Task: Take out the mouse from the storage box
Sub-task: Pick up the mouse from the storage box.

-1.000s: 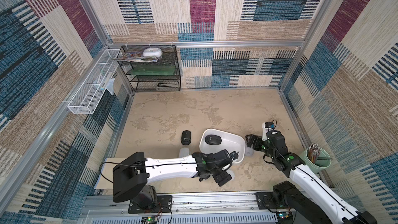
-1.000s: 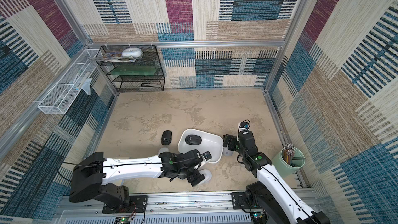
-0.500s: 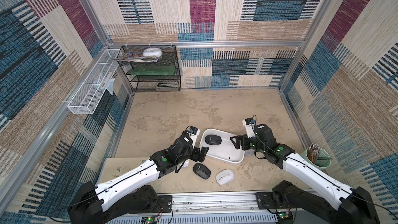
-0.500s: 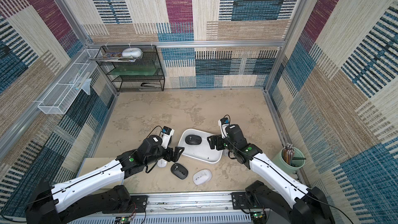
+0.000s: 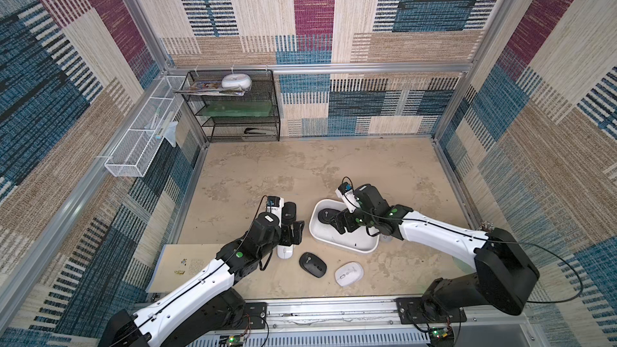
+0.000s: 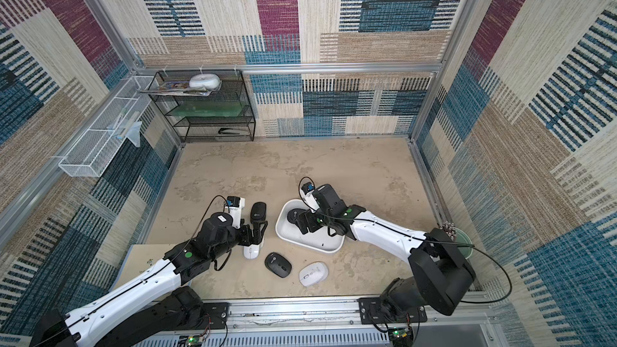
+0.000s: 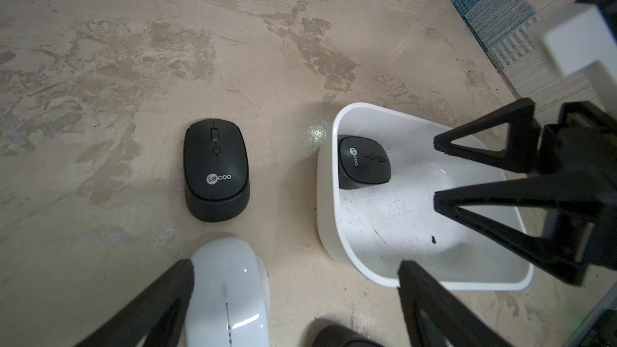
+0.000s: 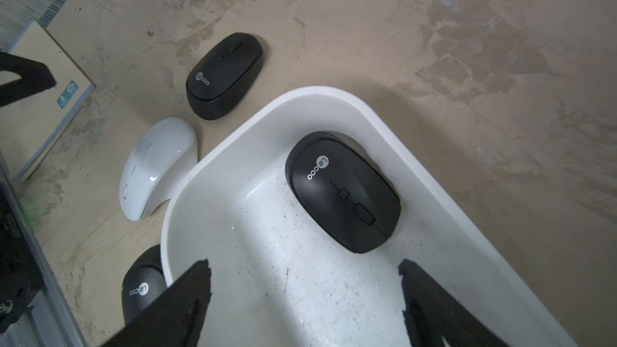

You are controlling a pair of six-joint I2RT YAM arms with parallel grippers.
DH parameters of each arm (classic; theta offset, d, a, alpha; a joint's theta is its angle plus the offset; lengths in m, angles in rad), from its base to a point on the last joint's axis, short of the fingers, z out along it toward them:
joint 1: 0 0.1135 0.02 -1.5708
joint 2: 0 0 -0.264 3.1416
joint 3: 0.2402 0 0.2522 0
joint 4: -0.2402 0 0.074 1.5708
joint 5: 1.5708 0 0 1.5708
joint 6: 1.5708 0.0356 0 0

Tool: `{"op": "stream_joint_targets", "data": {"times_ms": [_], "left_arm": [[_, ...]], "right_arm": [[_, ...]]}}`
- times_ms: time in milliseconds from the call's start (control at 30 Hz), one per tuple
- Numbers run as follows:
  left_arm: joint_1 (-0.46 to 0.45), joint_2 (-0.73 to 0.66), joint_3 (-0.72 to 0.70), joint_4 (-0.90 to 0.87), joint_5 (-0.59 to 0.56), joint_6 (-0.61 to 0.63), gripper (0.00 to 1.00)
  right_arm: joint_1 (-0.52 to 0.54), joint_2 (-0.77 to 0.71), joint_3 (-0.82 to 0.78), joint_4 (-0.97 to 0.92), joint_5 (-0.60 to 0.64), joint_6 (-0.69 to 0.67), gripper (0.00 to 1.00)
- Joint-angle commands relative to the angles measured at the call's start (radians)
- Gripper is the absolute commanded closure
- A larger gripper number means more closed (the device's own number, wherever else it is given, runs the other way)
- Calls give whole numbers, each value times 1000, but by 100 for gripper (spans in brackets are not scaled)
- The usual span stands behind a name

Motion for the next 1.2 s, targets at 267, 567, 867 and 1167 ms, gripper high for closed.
{"op": "stream_joint_targets", "data": {"times_ms": [267, 567, 867, 1167], "left_arm": [[14, -64, -35, -5, -49, 27, 1], [16, -66, -39, 5, -42, 28, 1], [17, -57, -41, 18, -45, 25, 1], [19, -38, -38, 32, -32, 17, 1]], "right_arm": [[48, 213, 156, -50, 79, -121, 11], [63, 321, 228, -74, 121, -147, 18], [86, 299, 171, -74, 122, -103, 26], [100, 250, 157, -78, 151, -95, 18]]}}
